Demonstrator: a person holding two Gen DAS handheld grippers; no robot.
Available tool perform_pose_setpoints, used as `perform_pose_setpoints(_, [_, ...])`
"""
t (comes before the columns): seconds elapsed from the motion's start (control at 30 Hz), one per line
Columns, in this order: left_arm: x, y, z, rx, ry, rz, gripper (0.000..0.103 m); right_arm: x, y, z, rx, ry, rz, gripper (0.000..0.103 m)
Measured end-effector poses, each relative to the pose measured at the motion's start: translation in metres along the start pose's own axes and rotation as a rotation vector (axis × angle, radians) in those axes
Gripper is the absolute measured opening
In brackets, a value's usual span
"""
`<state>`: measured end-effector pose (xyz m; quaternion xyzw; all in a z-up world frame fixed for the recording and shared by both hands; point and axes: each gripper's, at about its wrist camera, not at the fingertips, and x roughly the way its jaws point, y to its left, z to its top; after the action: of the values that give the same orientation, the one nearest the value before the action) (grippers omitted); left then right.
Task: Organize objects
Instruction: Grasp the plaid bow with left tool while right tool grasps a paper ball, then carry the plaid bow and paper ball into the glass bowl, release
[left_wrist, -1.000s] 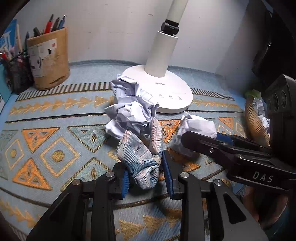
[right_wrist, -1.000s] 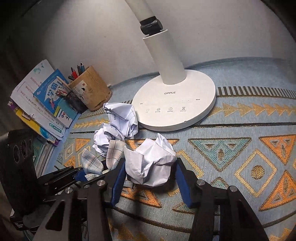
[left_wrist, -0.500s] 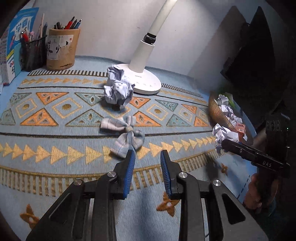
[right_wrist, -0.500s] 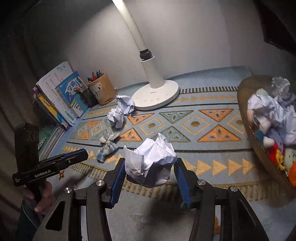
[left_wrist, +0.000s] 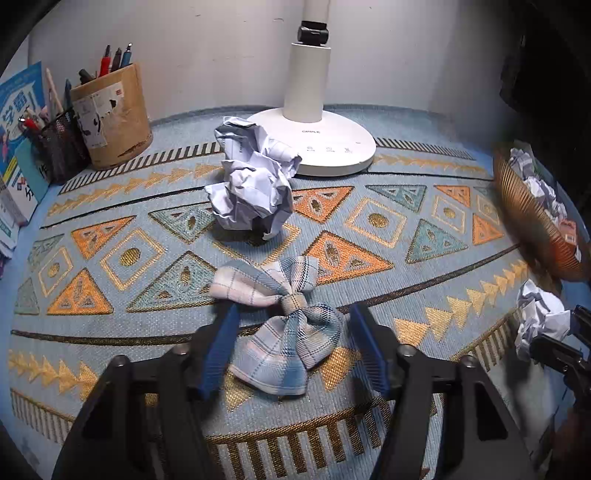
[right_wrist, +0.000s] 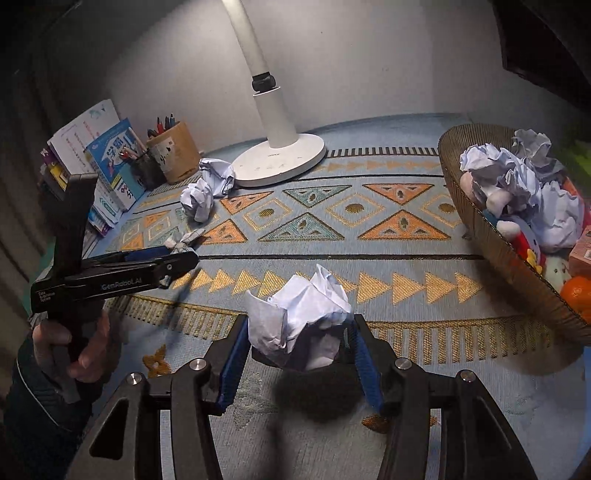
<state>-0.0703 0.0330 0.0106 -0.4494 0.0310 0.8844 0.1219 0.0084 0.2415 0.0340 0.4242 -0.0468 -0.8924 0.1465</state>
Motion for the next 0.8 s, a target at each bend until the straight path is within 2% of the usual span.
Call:
perform_pose_setpoints(0.03, [-0.001,-0.002,-0.001,0.007,-0.010,0.008,0.030,-0.002,0.000,0.000,-0.007,-0.006,-0.012,0.052])
perform_pose_setpoints(0.07, [-0.003,-0.001,-0.002,0.004,-0.013,-0.011,0.023,-0.004,-0.001,0.000,-0.015,-0.013,-0.016,0.052])
perform_pose_setpoints(0.1, [-0.006,0.000,-0.004,-0.006,-0.016,-0.029,0.022,-0.007,-0.001,-0.001,-0.021,-0.020,-0.011,0.052])
perform_pose_setpoints(0.23, [-0.038,0.001,-0.021,-0.032,-0.067,-0.122,0.022,-0.018,0.004,-0.002,-0.059,-0.035,-0.003,0.052])
perform_pose_setpoints(0.37, [-0.064,-0.009,-0.041,-0.019,-0.111,-0.101,0.022,-0.008,0.001,-0.009,-0.061,0.003,-0.009,0.056])
perform_pose_setpoints(0.47, [-0.068,-0.016,-0.049,-0.002,-0.136,-0.075,0.022,0.005,-0.007,-0.014,-0.021,0.053,0.023,0.056])
perform_pose_setpoints(0.5, [-0.066,-0.016,-0.050,-0.004,-0.128,-0.076,0.022,0.007,-0.009,-0.017,-0.008,0.069,0.026,0.059])
perform_pose_setpoints(0.53, [-0.063,-0.015,-0.052,-0.014,-0.119,-0.078,0.022,0.007,-0.011,-0.020,0.004,0.075,0.016,0.069])
perform_pose_setpoints(0.63, [-0.050,-0.012,-0.055,-0.036,-0.088,-0.048,0.022,-0.002,-0.015,-0.028,0.013,0.061,0.006,0.080])
perform_pose_setpoints(0.7, [-0.057,-0.016,-0.057,-0.020,-0.139,-0.056,0.022,-0.008,-0.017,-0.031,0.030,0.050,0.015,0.087])
perform_pose_setpoints(0.8, [-0.058,-0.023,-0.059,0.015,-0.141,-0.053,0.022,-0.010,-0.022,-0.028,0.079,0.043,0.052,0.087])
